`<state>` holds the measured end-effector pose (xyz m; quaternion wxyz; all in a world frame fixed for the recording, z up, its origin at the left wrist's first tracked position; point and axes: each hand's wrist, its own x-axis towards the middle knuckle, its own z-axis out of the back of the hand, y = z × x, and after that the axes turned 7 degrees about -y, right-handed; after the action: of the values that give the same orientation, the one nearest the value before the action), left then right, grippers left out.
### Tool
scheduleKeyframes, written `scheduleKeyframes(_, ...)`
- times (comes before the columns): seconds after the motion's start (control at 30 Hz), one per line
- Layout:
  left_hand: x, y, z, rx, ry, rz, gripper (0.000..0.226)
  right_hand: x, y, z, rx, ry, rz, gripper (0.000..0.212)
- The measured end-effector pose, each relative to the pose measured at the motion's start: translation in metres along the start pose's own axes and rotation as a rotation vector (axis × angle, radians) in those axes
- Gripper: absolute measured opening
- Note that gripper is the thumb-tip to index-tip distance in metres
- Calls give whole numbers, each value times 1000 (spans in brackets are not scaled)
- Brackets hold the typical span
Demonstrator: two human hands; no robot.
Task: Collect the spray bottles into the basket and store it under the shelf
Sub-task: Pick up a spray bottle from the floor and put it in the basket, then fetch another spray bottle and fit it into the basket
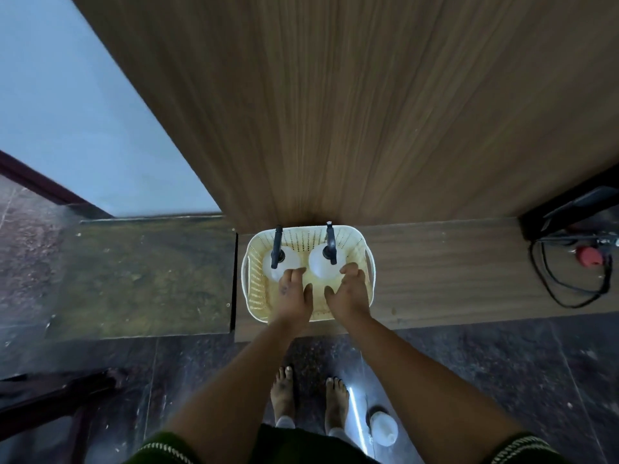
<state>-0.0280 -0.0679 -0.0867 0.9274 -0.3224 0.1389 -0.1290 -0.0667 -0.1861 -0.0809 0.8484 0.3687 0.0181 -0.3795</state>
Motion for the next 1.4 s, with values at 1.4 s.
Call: scheduleKeyframes(1.4, -754, 173, -111, -854, -1034, 2077, 58, -627, -98, -268, -1110, 1269, 1777, 48)
